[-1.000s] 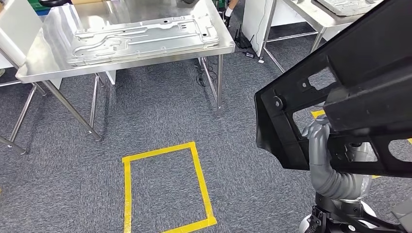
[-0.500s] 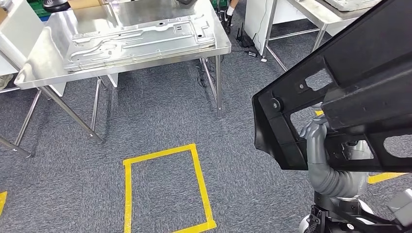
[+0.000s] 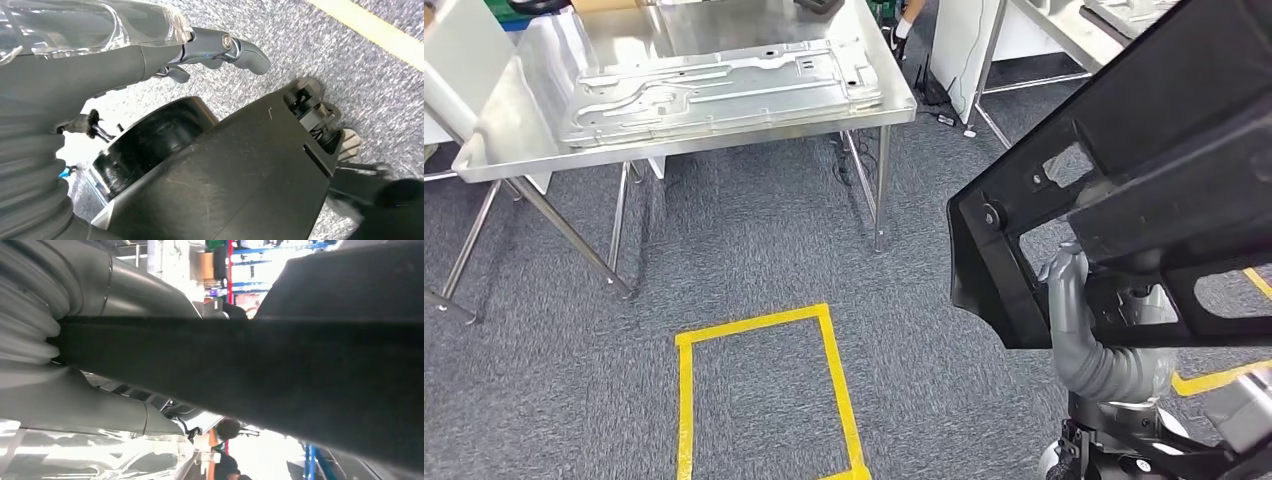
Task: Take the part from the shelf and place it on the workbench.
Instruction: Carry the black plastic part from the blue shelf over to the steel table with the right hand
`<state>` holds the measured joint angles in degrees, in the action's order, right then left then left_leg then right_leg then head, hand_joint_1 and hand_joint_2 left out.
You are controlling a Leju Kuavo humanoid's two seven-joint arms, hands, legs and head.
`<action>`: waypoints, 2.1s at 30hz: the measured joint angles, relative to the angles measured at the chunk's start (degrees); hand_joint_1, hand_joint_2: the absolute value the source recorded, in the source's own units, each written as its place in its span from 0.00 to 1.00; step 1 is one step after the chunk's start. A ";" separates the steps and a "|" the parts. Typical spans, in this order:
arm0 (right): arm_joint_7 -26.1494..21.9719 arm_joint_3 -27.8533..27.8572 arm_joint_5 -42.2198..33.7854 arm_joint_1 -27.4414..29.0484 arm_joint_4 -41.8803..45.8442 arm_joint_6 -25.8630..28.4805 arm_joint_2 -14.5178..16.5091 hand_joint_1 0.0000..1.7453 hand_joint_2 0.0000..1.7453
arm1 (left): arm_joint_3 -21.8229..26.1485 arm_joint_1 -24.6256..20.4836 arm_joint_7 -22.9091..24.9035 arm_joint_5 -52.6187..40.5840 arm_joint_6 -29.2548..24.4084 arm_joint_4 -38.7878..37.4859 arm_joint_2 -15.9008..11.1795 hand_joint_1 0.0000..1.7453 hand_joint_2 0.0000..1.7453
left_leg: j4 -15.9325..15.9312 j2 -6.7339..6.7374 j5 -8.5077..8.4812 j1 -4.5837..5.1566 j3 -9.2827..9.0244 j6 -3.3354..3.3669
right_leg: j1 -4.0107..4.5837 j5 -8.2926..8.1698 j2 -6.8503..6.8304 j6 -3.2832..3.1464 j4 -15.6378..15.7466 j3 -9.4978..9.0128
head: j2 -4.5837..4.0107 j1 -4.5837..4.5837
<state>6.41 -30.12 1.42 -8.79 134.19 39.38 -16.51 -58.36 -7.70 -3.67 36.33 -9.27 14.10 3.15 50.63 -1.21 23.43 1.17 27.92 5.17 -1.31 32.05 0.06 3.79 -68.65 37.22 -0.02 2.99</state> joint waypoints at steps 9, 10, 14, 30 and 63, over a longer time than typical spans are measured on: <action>1.21 0.05 0.81 -0.13 -0.56 0.22 -0.38 1.00 1.00 | -0.34 0.05 0.08 -0.08 -0.05 -0.01 0.13 0.00 1.00 | 1.41 -3.53 3.63 -0.16 -1.33 -1.58 | -0.09 -8.98 2.86 -1.09 14.34 -3.96 | 0.01 0.04; 1.35 0.05 0.91 -0.19 -0.57 0.21 -0.40 1.00 1.00 | -0.38 0.07 0.08 -0.08 -0.07 -0.01 0.13 0.00 1.00 | 1.69 -3.41 3.94 -0.20 -1.28 -1.90 | -0.16 -8.76 2.41 -1.42 14.42 -4.14 | 0.01 0.01; 1.55 0.11 1.03 -0.31 -0.59 0.20 -0.45 1.00 1.00 | -0.50 -0.38 0.08 -0.03 -0.06 0.01 0.11 0.00 1.00 | 13.71 -0.26 8.75 -0.68 5.12 -3.57 | -0.61 -7.45 -0.07 -2.30 14.67 -5.62 | 0.02 0.37; 1.44 0.28 0.77 -0.13 -0.80 0.05 -0.74 1.00 1.00 | -1.34 -0.33 0.10 0.02 -0.13 0.02 0.19 0.00 1.00 | 2.90 0.56 1.46 -0.95 1.85 -0.82 | -0.70 1.61 -0.64 0.61 0.61 -2.01 | 0.01 0.16; -3.55 0.37 0.46 0.75 -0.89 0.39 -0.48 1.00 1.00 | -1.31 -0.10 -0.95 1.78 1.12 0.02 0.13 0.00 1.00 | 4.34 0.41 2.59 -0.53 1.77 -0.58 | -0.17 0.36 -0.47 -0.01 -3.70 2.40 | 0.02 0.07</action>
<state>2.86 -29.75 1.88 -8.04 133.31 39.77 -16.99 -59.67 -7.80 -4.62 38.11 -8.15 14.12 3.28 54.96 -0.80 26.03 0.64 29.69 4.59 -1.49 32.41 -0.41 3.78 -72.36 39.62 0.00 3.06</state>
